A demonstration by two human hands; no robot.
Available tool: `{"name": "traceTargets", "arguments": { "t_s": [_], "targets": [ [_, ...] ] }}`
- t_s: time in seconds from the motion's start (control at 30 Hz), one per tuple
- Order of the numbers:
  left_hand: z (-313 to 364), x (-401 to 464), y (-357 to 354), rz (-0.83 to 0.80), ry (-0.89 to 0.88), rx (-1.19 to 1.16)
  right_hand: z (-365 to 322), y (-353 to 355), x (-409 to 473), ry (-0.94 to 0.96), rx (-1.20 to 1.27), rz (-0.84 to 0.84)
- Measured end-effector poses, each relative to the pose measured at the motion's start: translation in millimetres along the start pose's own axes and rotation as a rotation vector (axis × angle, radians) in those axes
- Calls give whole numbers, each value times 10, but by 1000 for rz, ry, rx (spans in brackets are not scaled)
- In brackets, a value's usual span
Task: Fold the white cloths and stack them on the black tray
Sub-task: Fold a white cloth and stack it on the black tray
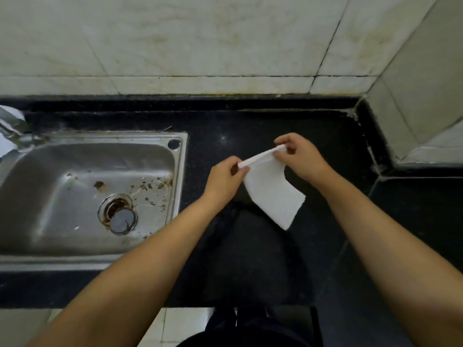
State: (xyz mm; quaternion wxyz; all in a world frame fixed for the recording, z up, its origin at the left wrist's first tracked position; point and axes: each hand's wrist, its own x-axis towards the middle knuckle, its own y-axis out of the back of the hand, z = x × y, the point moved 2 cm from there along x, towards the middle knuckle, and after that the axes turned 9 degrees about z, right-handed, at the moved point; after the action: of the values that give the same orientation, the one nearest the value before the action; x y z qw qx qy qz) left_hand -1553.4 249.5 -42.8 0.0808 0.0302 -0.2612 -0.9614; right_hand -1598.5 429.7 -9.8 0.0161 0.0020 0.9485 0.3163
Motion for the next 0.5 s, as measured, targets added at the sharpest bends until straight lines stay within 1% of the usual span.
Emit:
{"name": "traceTargets", "arguments": {
  "t_s": [0.07, 0.13, 0.17, 0.23, 0.3, 0.37, 0.43, 0.5],
  "targets": [
    [369, 158, -6, 30, -114, -25, -34, 296, 39, 2, 32, 179],
    [662, 229, -14, 43, -187, -63, -87, 517, 9, 40, 97, 333],
    [765, 222, -15, 51, -219, -80, -117, 595, -43, 70, 127, 387],
    [871, 148, -7, 46, -283, -116, -149, 682, -178, 123, 172, 429],
    [813, 27, 1, -4, -313, -134, -96, 688, -343, 140, 212, 394],
    [598, -114, -12, -89, -290, -117, 51, 615, -540, 139, 229, 313],
    [271, -286, -41, -187, -247, -83, 264, 450, -783, 112, 187, 206],
    [-88, -487, -71, -291, -181, -22, 503, 227, -1066, 51, 94, 81]
  ]
}}
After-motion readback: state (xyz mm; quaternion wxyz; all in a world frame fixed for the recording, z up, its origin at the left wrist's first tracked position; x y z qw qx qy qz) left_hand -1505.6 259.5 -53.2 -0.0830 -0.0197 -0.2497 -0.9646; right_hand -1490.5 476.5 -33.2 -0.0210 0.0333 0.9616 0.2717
